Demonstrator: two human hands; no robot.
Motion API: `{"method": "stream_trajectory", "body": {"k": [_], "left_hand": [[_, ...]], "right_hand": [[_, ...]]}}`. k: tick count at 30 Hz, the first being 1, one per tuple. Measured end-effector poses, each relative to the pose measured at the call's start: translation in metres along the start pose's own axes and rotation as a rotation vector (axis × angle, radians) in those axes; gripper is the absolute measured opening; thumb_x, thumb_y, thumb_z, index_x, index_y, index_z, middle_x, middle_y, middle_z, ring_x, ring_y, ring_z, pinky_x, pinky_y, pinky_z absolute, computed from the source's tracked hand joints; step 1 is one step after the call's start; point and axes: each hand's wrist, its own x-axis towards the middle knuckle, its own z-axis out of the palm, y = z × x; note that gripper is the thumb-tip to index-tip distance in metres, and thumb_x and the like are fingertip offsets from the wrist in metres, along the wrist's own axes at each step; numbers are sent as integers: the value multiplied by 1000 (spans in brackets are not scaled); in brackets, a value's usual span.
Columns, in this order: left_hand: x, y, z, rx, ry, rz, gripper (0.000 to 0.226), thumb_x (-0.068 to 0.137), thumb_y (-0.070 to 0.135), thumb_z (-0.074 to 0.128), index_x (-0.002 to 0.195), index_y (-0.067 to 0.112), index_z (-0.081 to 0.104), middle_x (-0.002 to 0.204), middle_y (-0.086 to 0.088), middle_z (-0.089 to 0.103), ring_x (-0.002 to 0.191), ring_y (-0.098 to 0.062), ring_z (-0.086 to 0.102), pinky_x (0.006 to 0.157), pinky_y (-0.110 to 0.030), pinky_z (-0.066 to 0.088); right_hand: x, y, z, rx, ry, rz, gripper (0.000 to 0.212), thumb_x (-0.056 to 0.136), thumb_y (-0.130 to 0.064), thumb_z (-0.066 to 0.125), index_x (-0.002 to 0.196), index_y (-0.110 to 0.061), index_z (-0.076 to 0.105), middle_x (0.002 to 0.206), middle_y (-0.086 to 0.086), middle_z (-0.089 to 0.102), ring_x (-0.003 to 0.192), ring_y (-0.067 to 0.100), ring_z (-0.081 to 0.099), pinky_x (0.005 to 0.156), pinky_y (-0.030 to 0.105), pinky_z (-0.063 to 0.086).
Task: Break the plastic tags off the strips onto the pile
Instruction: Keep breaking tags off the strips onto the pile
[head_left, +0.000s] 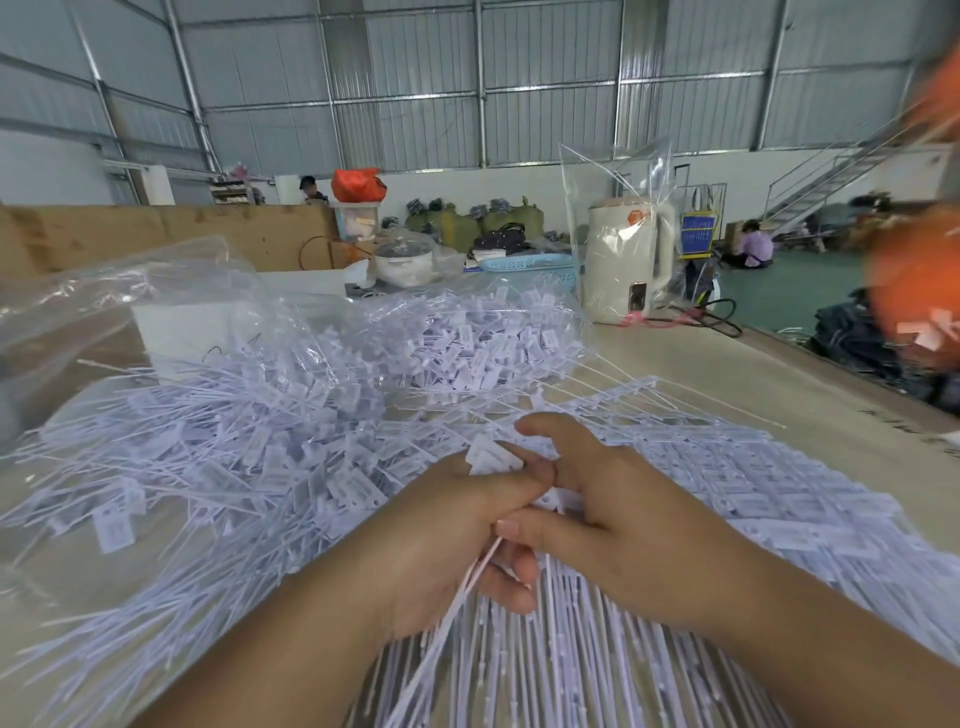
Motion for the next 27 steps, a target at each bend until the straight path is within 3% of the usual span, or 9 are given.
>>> {"method": "stream_trajectory", "body": {"k": [2,5,8,10,14,21,25,27], "left_hand": [[3,0,-4,65,57,28,40,96,22,59,58,29,68,45,2,52,33,-8,46,35,-16,35],[7,0,-14,49,146,42,26,92,24,64,66,26,63,46,-3,42,31,-10,33,35,-13,25],[4,4,-12,69,112,16,14,93,26,62,82,16,61,48,-3,43,30,-9,30,36,-12,23],[3,3,-12,118,88,-6,18,94,30,60,80,18,62,49,-5,45,30,-10,29,36,-13,22],[3,6,-7,66,132,0,23,93,33,60,75,19,57,51,-7,45,30,-10,27,38,-14,19],[3,3,5,-180,294,110,33,78,37,68,82,9,51,44,-3,42,29,-11,26,36,-16,23],[3,3,2,-330,277,57,38,91,37,60,60,16,50,43,-1,33,31,-11,24,33,-17,20],[2,6,-3,-347,258,59,37,90,36,59,61,16,50,45,-1,34,31,-11,23,32,-17,18]], "right_hand": [[0,2,-4,42,-17,22,49,86,-59,57,127,-39,38,84,-8,67,64,2,61,63,33,50],[0,6,-13,67,-35,66,32,87,-59,56,104,-32,55,60,-7,50,49,7,43,53,35,37],[-2,6,-16,84,-109,31,25,92,-49,56,101,-28,66,53,-7,40,47,8,36,50,30,31],[-2,4,-16,65,-92,24,20,92,-47,57,100,-32,68,49,-8,41,44,5,34,48,24,29],[-1,0,-16,-61,48,18,30,90,-49,57,85,-21,63,49,-14,47,42,7,41,46,19,25],[-2,-17,-4,-176,364,-27,39,92,-52,53,63,-30,39,49,-5,42,47,15,42,45,30,29],[0,-16,-7,-9,609,-34,43,96,-48,50,63,-23,38,47,-5,37,40,11,31,40,28,25],[0,-14,-17,70,648,-35,42,92,-50,50,65,-21,38,49,-6,36,41,8,30,41,23,23]]}}
